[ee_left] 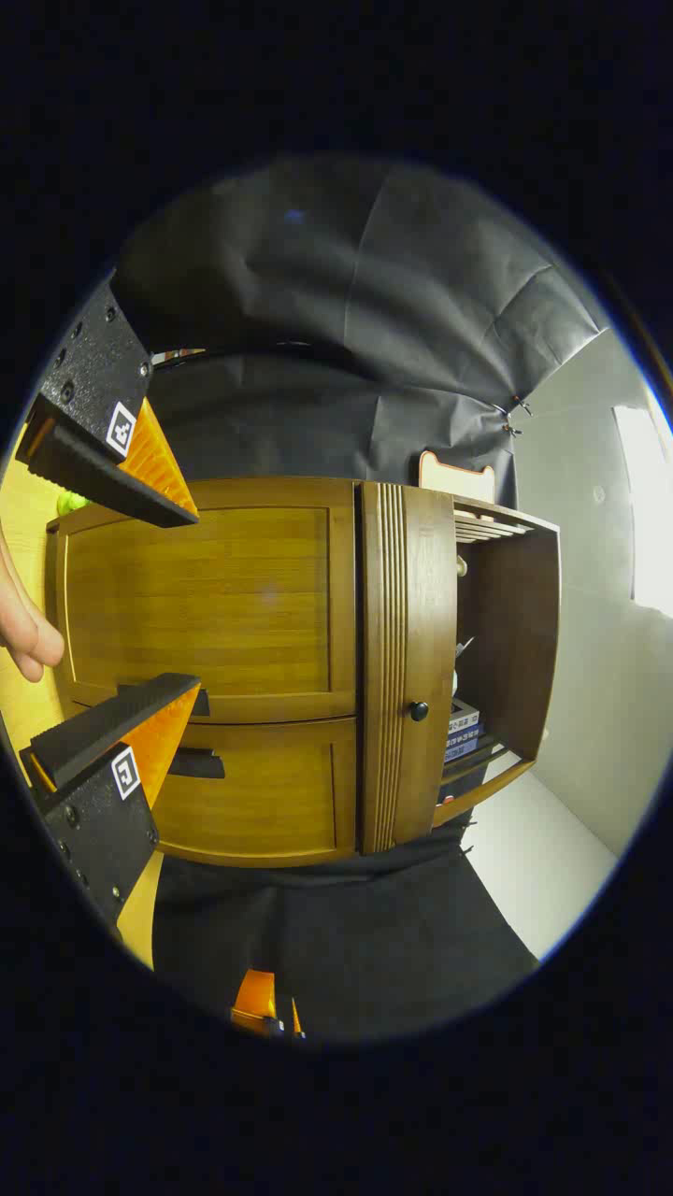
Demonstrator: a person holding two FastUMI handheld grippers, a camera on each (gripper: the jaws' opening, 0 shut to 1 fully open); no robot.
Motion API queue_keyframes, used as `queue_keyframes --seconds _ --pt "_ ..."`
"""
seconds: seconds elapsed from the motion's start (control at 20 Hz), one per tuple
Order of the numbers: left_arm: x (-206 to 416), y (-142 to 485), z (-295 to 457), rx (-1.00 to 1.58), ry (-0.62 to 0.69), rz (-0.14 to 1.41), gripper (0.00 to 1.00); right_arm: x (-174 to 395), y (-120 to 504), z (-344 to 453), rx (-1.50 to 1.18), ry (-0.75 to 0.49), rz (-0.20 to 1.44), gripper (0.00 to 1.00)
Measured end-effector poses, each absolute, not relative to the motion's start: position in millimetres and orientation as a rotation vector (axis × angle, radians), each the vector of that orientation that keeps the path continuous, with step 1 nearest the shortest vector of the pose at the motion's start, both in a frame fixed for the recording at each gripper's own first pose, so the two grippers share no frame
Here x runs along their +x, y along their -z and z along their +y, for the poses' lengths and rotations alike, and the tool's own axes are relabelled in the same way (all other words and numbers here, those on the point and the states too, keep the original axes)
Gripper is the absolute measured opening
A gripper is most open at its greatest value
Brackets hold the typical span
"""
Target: Open the right door of the double-door shoe cabinet with the right hand, and open the left door with the left hand.
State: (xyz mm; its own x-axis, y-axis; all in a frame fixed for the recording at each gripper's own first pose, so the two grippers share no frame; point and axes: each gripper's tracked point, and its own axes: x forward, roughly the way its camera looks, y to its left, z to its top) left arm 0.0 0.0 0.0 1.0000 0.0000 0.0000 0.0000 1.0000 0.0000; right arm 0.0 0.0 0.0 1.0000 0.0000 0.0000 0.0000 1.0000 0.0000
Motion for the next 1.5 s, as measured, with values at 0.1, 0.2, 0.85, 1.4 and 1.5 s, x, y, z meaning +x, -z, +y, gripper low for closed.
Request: queue_keyframes --seconds 0.1,0.2,0.85,1.4,1.5 --pt "5 1 1 -0.003 -0.003 0.004 0.99 2 -2 2 -0.005 -0.006 -0.006 0.95" --pt "10 1 3 -0.008 -0.001 0.009 0.99 2 -5 5 -0.014 -0.013 -0.009 0.95" --pt "0 2 6 -0.009 -0.004 0.006 0.99 35 -4 29 -0.045 -0.01 -0.015 0.97" --pt "12 7 20 -0.043 -0.003 0.043 0.97 130 56 127 0.032 -0.171 0.136 0.97" --pt "9 6 23 -0.05 -0.004 0.041 0.99 140 73 146 0.084 -0.199 0.182 0.97"
